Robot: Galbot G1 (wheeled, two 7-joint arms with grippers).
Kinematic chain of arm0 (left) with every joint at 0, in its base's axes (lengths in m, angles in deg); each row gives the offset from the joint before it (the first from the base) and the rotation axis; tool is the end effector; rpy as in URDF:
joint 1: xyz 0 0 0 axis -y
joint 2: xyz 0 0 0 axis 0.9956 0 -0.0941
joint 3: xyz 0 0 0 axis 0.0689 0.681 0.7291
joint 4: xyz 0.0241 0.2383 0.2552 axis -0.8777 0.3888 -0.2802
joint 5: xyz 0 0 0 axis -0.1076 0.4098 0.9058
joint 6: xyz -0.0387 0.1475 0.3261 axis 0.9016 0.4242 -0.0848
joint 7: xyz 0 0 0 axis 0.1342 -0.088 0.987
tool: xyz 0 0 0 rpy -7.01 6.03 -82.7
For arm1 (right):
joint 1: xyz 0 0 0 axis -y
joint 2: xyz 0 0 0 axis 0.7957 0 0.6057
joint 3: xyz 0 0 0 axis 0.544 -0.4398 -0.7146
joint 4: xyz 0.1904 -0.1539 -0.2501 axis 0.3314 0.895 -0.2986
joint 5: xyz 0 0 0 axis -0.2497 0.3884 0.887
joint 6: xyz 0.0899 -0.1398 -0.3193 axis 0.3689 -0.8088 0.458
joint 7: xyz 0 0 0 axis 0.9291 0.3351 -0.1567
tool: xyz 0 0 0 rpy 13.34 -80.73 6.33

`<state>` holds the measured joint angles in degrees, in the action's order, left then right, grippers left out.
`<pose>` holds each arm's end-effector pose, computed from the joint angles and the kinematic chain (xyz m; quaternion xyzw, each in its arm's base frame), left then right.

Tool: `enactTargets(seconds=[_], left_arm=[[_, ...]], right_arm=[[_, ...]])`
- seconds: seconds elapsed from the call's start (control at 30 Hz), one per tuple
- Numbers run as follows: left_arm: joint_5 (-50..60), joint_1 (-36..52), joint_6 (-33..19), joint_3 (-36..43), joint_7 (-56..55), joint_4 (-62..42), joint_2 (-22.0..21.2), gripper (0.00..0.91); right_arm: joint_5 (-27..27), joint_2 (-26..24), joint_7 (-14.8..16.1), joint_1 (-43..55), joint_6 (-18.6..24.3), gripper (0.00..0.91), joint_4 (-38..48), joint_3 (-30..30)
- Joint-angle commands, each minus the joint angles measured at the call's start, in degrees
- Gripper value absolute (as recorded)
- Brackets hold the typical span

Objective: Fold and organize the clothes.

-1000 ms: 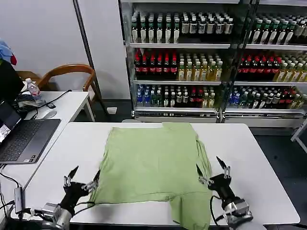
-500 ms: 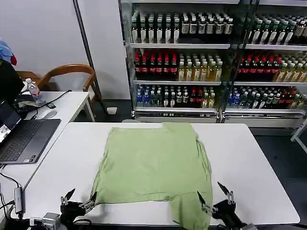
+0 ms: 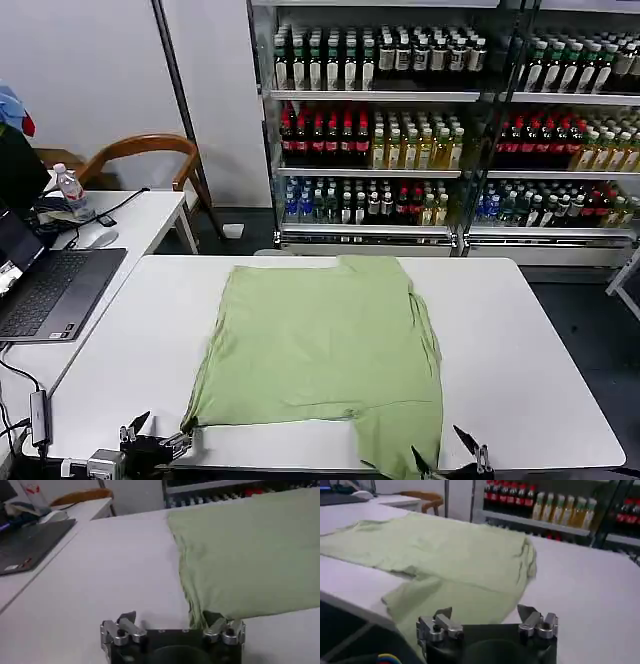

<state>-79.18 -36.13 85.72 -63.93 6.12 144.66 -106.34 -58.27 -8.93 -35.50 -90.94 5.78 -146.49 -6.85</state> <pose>0.1479 0.1046 -0.2838 -0.0071 -0.9467 -0.0721 0.3138 0.0770 -0.0689 -0.3018 0.1505 -0.9544 0.0943 0.2398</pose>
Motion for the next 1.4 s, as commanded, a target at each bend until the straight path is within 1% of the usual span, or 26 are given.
enactTargets(seconds=[0.03,0.07,0.1,0.13,0.37,0.4,0.53,0.73,0.8,0.87,0.97,1.0,1.03,1.17,1.23,1.33,1.4], left_arm=[[-0.34,-0.23,1.17,0.02,-0.94,-0.1,0.04,0.252],[-0.33,-0.15,1.29,0.1,-1.08,-0.11,-0.04,0.06],[-0.33,-0.08,1.44,0.14,-1.23,-0.12,-0.06,0.06],[-0.24,-0.02,1.64,0.16,-1.35,-0.15,-0.13,0.06],[-0.26,0.02,1.51,0.44,-0.57,-0.89,0.11,0.071],[-0.29,0.21,1.45,0.61,-0.51,-1.36,0.21,0.06],[-0.25,0.25,1.4,1.34,0.03,-1.93,0.32,0.071],[-0.06,0.81,1.26,2.12,0.02,-2.06,-0.04,0.06],[-0.09,0.68,1.01,2.29,0.09,-1.85,-0.07,0.071],[-0.16,0.55,0.45,2.34,0.23,-1.39,-0.06,0.071],[-0.06,0.67,-1.74,2.25,0.62,0.09,0.07,0.071],[1.8,1.12,-3.2,2.24,0.68,0.6,0.26,0.071],[2.41,1.43,-3.76,2.19,0.84,0.85,0.44,0.071],[0.33,6.29,-3.72,1.25,1.95,1.45,1.87,0.06],[-1.68,8.9,-3.51,1.19,2.38,-0.03,2.31,0.06],[-6.27,12.72,-3.16,1.37,2.71,-2.56,2.54,0.06],[-7.2,15.12,-2.75,1.65,3.56,-4.36,2.79,0.06]], right_arm=[[-0.15,0.07,-0.11,-1.54,-0.49,0.816,0.38,-0.46],[-0.34,0.07,-0.11,-1.42,-0.55,0.081,0.43,-0.65],[-0.52,0.06,-0.19,-1.28,-0.57,0.03,0.57,-0.84],[-0.67,0.0,-0.19,-1.12,-0.46,0.0,0.81,-1.2],[-1.46,-0.32,0.3,-0.88,-0.44,0.0,0.81,-1.34],[-1.52,-0.36,0.32,-0.84,-0.44,0.0,0.81,-1.28],[-1.77,-0.16,0.58,-0.24,-0.37,0.0,1.02,-1.66],[-1.77,-0.21,0.7,0.69,0.08,0.0,1.17,-1.77],[-2.28,-0.51,0.9,1.27,0.21,0.0,0.45,-1.27],[-3.93,-0.72,1.14,2.39,0.58,0.0,-0.93,-0.56],[-5.89,-0.92,1.24,5.98,-0.17,0.0,-3.25,-0.03],[-6.11,-0.9,1.12,7.24,-0.51,0.0,-3.46,-0.06],[-6.53,-0.86,0.93,10.23,-1.2,0.0,-3.24,-0.35],[-7.64,-0.65,0.59,17.2,-2.35,0.0,-0.44,-1.85],[-7.5,-0.38,0.87,21.36,-2.86,0.0,2.74,-2.41],[-7.74,-0.38,1.28,27.51,-3.55,0.0,5.59,-3.34],[-7.95,-0.31,1.53,30.33,-4.03,0.0,6.89,-3.97]])
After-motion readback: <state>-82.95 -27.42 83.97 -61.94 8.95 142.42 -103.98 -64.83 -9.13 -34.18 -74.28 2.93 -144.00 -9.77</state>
